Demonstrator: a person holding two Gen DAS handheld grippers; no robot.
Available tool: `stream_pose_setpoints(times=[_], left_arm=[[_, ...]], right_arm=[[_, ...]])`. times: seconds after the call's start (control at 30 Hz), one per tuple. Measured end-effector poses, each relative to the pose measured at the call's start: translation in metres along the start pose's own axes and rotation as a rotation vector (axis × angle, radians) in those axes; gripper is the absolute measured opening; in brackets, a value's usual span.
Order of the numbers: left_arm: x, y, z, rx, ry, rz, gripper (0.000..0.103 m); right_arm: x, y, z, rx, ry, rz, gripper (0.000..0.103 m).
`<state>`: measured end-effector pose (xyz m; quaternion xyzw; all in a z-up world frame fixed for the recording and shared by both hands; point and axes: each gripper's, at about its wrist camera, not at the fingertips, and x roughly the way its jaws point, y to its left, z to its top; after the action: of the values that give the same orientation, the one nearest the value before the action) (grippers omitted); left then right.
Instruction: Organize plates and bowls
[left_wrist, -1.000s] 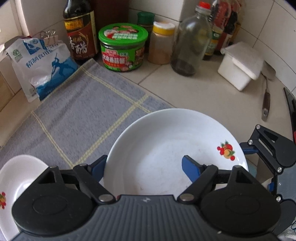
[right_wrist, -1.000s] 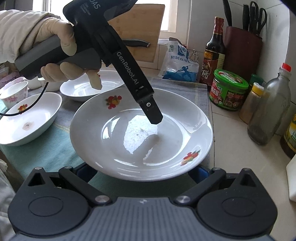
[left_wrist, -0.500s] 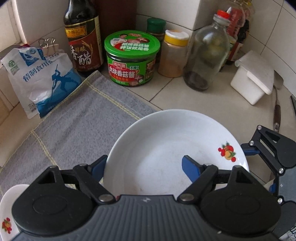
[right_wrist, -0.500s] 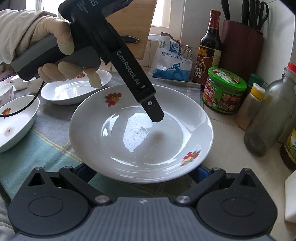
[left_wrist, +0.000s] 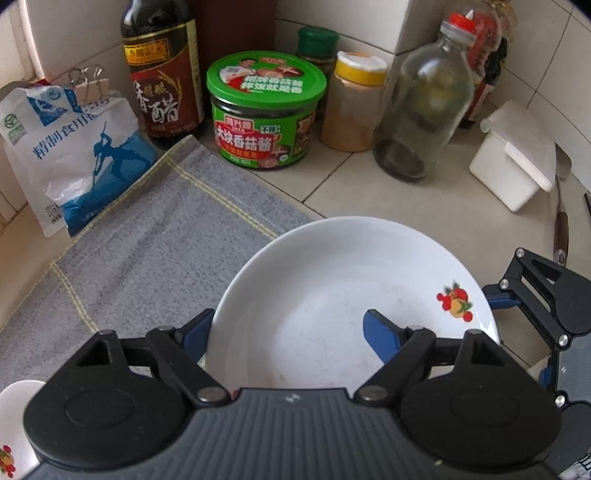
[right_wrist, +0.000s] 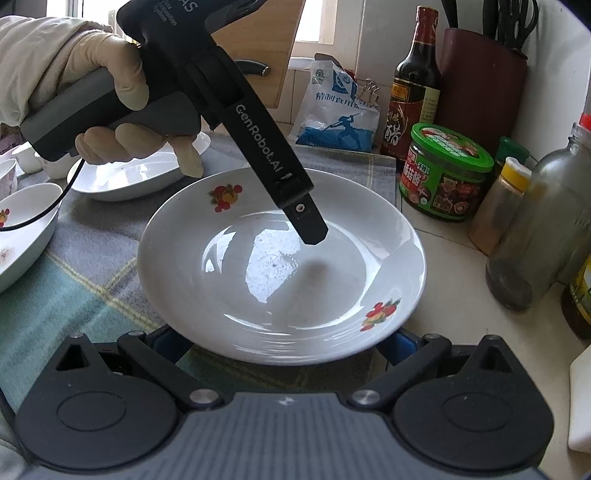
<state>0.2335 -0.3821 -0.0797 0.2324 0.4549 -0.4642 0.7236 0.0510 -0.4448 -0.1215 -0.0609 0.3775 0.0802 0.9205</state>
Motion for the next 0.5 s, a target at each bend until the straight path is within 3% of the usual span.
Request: stream_pose_setpoints(times=[0.4, 0.5], left_arm=[[0.0036, -0.0018, -0.0054, -0.003, 0.015, 0.005, 0.085], [0.0029, -0.0034, -0.0068, 0.005, 0.003, 0.003, 0.089]], right_arm=[[-0.0011, 0.0035, 0.0002, -0.009, 0.016, 0.001, 0.103], [0.0003, 0.0013, -0.0004, -0.003, 0.010, 0.004, 0.103]])
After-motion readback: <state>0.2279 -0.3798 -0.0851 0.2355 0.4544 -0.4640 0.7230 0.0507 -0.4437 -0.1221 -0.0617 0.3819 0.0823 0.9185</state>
